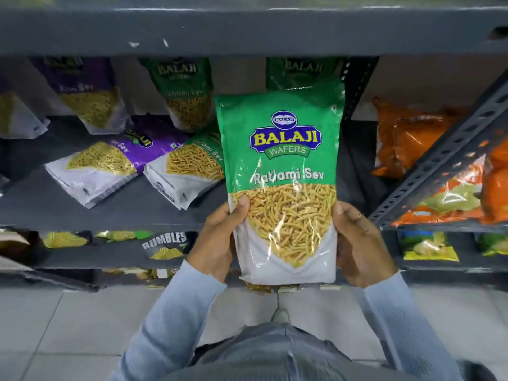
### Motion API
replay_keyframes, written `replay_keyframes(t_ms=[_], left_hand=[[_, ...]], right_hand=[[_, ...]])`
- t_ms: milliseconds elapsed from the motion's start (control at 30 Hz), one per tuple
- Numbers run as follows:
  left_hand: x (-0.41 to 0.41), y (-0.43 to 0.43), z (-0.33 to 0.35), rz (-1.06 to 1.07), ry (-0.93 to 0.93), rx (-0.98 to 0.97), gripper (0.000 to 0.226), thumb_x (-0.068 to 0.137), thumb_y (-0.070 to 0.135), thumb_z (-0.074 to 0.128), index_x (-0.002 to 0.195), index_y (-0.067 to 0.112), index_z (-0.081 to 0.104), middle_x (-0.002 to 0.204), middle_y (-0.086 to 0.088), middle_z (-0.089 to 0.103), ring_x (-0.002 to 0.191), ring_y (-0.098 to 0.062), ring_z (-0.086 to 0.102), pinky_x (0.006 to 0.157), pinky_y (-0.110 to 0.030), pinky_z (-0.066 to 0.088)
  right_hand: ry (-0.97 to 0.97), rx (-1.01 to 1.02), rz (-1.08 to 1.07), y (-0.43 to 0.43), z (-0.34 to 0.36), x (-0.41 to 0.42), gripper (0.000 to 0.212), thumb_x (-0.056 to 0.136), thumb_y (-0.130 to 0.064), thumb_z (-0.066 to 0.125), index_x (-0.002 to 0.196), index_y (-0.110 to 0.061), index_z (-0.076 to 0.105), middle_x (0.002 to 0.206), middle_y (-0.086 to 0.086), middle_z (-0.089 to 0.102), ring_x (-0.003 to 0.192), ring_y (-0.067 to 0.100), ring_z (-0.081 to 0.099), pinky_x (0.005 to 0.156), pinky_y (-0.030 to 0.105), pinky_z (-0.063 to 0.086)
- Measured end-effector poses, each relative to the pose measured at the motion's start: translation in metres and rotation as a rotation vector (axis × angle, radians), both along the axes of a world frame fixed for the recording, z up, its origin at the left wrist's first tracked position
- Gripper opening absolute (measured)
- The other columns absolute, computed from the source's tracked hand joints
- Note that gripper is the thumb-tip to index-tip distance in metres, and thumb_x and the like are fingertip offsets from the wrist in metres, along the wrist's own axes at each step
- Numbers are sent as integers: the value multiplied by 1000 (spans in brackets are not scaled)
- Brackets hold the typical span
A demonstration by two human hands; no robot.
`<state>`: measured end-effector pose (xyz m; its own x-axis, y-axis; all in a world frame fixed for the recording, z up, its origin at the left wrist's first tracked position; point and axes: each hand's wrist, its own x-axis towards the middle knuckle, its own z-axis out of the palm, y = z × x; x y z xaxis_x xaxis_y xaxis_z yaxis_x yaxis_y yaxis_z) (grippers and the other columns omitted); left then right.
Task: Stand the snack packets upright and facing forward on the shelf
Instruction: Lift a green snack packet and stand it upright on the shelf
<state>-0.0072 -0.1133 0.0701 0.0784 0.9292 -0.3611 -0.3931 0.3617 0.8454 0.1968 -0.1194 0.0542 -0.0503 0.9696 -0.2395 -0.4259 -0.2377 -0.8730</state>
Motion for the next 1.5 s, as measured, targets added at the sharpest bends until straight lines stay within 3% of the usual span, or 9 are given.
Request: replay_keyframes(t_ms=[200,333,567,700,800,967,1133,1333,1500], left_hand=[[-10,-6,4,-46,17,-14,41,72,34,62,107,14,65,119,-14,64,104,-27,61,100,-44,45],[-12,-7,2,-53,-1,-8,42,71,33,62,108,13,65,114,-12,65,102,-25,61,99,-40,46],[-15,-3,-2,-67,12,61,27,72,31,62,95,21,70,97,0,73,92,-16,67,89,-31,52],[-11,16,-5,-25,147,170,20,86,22,56,102,19,66,104,-2,68,103,-17,61,97,-33,46],[-1,49,-10,-25,256,235,12,90,24,54,93,24,65,91,7,66,90,-9,60,91,-28,45],[22,108,-31,-29,318,316,11,89,29,55,94,28,65,103,3,68,104,-15,59,101,-35,42],[46,143,-42,10,347,409,19,91,6,50,78,15,59,58,22,68,61,11,60,61,-7,46],[57,164,-66,-20,410,454,11,91,4,50,94,9,59,71,23,72,72,10,64,68,-13,50],[59,155,-74,10,489,461,25,92,3,48,72,17,51,73,5,58,61,15,56,61,-7,43]], right_hand=[[34,-30,-37,-13,4,-10,68,40,-50,82,96,-16,62,81,-3,77,75,16,72,59,31,58],[65,-31,-74,-15,2,-13,44,50,-39,69,88,-17,63,74,-5,76,70,12,71,56,27,57],[20,-41,-72,-12,-4,-15,44,50,-40,70,88,-18,64,74,-6,76,70,12,71,56,26,56],[27,-65,-117,12,-16,-13,7,82,-18,55,85,-17,62,67,-8,74,64,10,69,56,25,57],[24,-75,-152,50,-25,-9,19,90,-9,46,81,-14,61,62,-7,73,61,10,68,56,24,56],[-94,-90,-224,124,-34,11,25,87,1,47,75,-16,60,65,3,68,75,24,57,87,45,44],[-344,-27,-337,162,-32,29,33,82,4,50,70,-25,58,105,30,62,89,26,55,93,56,45],[-236,68,-414,166,-55,29,22,81,1,51,79,-21,53,78,2,61,74,19,53,73,32,42],[-246,248,-385,156,-72,29,14,75,-11,50,87,-19,50,71,-21,72,69,-7,62,65,12,50]])
